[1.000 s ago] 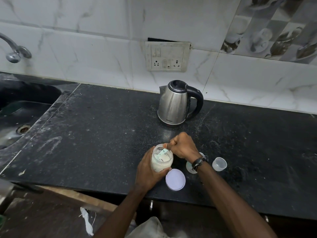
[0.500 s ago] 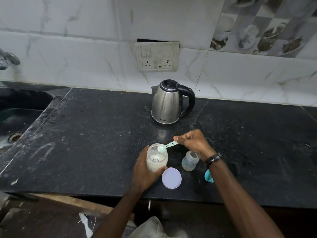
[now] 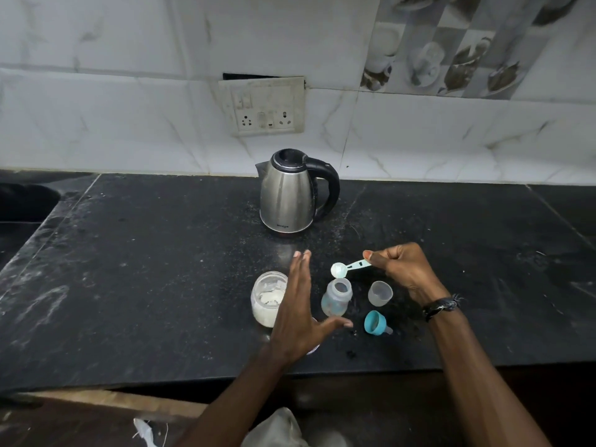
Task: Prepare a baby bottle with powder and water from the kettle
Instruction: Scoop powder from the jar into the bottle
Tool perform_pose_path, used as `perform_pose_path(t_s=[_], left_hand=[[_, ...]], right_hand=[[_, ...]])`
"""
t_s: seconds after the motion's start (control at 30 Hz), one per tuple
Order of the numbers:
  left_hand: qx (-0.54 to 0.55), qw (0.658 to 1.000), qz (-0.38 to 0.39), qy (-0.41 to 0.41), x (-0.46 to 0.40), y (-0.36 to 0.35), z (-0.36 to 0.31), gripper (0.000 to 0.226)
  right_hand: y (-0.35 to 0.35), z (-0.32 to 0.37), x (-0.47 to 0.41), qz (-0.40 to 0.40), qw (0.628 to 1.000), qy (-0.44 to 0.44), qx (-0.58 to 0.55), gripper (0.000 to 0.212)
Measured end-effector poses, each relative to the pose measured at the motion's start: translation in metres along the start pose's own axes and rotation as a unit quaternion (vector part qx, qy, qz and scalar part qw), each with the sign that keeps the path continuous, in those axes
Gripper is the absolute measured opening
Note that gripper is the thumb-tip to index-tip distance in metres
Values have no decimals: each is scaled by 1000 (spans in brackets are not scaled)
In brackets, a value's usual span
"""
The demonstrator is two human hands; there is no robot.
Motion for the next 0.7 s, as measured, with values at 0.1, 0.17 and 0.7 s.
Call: perform_pose_path(t_s=[0.1,0.17,0.7], left_hand=[[19,998,53,21,-4,-19,-5,122],[10,996,84,34,-8,-30,-5,116],[15,977,109,182,-25,-53,19,89]], right_hand=[[10,-6,5,-20,1000,3,9,36],[15,-10,7,-27,999,7,21,38],[-21,3,21,-38,929,158,333,27]])
Point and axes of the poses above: each hand's wrist, its own x-axis away from the middle knuckle, its own y-axis out of the back of the hand, z = x × y, the point moved 2 cm from there along -x, towards the middle knuckle, and after that the axes turned 9 degrees about -x, right-handed, at the moved point
